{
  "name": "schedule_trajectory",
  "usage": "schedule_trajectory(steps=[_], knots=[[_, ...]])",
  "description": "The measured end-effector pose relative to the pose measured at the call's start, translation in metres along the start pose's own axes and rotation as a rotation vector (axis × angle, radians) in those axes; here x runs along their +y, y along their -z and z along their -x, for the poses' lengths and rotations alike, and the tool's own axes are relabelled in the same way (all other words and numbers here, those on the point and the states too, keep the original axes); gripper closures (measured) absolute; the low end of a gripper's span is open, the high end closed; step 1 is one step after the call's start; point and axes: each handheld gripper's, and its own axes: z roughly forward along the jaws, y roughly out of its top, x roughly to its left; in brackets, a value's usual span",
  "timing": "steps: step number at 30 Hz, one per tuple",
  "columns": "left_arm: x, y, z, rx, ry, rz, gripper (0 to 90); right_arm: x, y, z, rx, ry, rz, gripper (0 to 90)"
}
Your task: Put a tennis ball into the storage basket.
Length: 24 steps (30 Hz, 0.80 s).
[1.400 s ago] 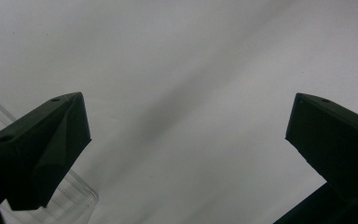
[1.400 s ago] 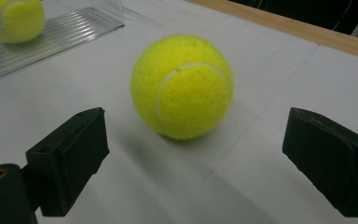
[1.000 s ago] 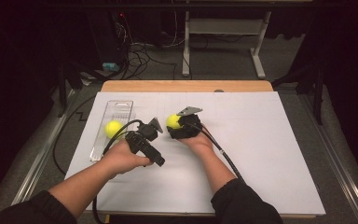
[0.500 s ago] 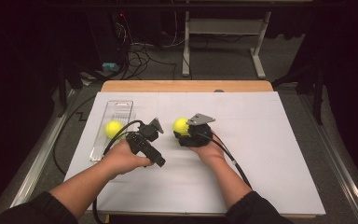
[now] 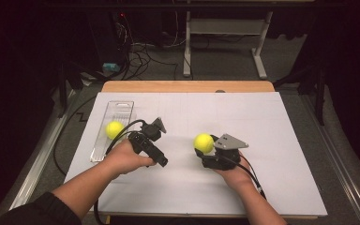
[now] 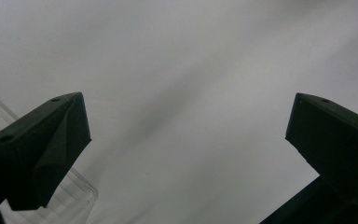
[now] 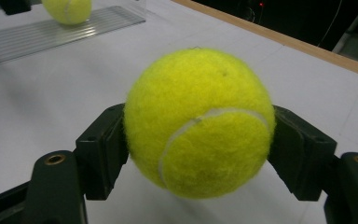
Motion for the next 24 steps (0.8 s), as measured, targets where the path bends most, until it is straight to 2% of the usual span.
schedule_trajectory(steps=[4, 6, 8, 11, 16, 24], knots=[[0.002, 0.003, 0.001, 0.003, -0.003, 0.004, 0.7, -0.017, 0.021, -0.003, -0.004, -0.016, 0.019, 27.1], [0.005, 0.006, 0.003, -0.003, -0.009, 0.005, 0.7, -0.022, 0.027, -0.004, -0.006, -0.006, 0.013, 27.1], [0.008, 0.008, 0.006, -0.007, -0.017, 0.011, 0.6, -0.026, 0.030, -0.006, 0.003, -0.016, 0.014, 27.1], [0.013, 0.010, 0.013, -0.012, -0.036, 0.015, 0.7, -0.027, 0.029, -0.011, 0.013, -0.013, 0.031, 27.1], [0.024, 0.014, 0.027, -0.009, -0.074, 0.007, 0.6, -0.025, 0.025, -0.022, 0.056, 0.002, 0.041, 27.1], [0.034, 0.017, 0.045, -0.039, -0.096, 0.017, 0.6, -0.020, 0.019, -0.039, 0.096, 0.025, 0.053, 27.1]])
